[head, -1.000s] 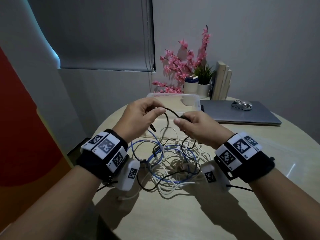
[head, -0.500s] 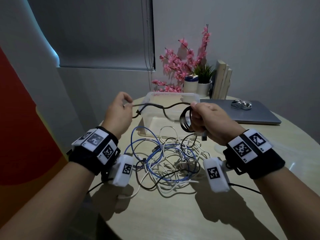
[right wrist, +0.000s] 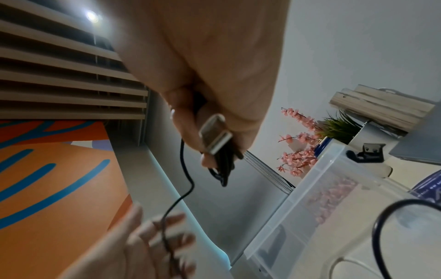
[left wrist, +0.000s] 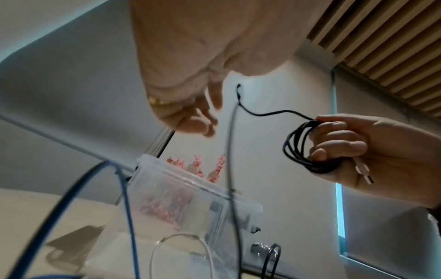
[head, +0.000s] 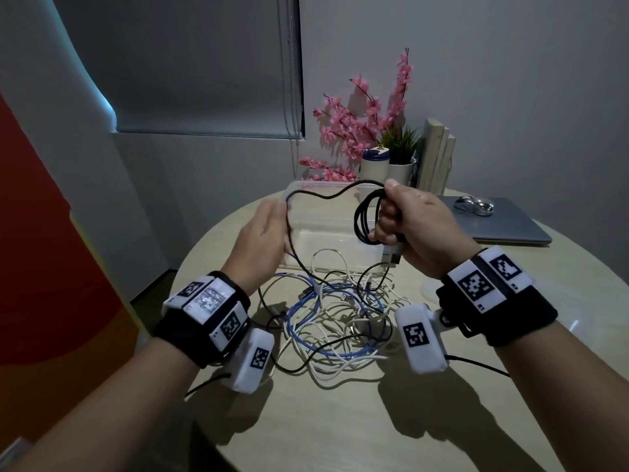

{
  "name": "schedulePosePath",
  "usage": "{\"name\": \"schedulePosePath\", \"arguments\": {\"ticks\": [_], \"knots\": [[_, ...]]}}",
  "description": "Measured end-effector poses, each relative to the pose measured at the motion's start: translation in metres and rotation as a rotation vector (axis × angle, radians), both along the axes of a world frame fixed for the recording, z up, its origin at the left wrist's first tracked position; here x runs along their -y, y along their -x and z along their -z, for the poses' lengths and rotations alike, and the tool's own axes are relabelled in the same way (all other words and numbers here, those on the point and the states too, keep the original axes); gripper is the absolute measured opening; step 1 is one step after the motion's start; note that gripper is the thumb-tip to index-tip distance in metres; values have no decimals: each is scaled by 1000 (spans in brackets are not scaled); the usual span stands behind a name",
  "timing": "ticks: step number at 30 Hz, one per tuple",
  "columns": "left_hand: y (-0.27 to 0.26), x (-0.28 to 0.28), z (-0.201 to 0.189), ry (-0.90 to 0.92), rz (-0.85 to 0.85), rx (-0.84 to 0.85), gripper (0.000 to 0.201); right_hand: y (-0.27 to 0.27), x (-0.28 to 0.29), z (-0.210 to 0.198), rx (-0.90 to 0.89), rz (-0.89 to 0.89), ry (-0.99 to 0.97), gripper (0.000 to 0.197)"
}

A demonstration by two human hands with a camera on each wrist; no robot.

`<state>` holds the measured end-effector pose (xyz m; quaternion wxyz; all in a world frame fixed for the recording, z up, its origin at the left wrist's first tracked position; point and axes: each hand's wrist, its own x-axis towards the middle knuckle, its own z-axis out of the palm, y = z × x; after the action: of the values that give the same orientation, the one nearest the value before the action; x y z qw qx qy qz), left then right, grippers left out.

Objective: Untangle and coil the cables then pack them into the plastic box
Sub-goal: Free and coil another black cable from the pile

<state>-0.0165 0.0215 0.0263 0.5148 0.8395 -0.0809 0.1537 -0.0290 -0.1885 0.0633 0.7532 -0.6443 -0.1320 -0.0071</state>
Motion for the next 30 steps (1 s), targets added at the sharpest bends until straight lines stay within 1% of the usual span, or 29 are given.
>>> {"name": "schedulePosePath", "arguments": {"ticks": [1,2,3,5,6,8,9,13,16,17,21,24,27,30], "knots": [[1,2,-4,4,13,115,44,-1,-2,2,-3,-13,-3,43],[2,6,-8,-29,51,186,40,-1,-3,3,-8,-31,-8,43],[4,9,-10,-96,74,223,38,-1,-4,4,-16,-53,-13,43],[4,15,-10,-228,62,268,36,0,-6,4,-30,-100,-28,44],[3,17,-9,-246,45,274,30,2,-6,4,-35,-116,-39,45],[2,20,-4,-211,39,233,15,4,-7,0,-33,-122,-76,46],[2,21,-1,-195,45,201,10,5,-7,-2,-26,-117,-106,46],[5,27,7,-174,76,103,12,3,-1,-12,-1,-72,-242,46],[6,27,7,-120,57,69,4,2,4,-16,13,-16,-315,46],[5,27,7,-121,53,53,4,3,4,-18,19,-2,-326,46],[3,31,6,-203,95,17,10,2,2,-19,52,39,-366,42],[6,37,12,-325,190,-16,11,-2,0,-16,74,62,-377,37],[11,41,20,-422,304,-7,11,-4,-4,-10,58,48,-322,33],[17,43,20,-430,379,3,17,-6,-6,-3,70,56,-279,30]]}}
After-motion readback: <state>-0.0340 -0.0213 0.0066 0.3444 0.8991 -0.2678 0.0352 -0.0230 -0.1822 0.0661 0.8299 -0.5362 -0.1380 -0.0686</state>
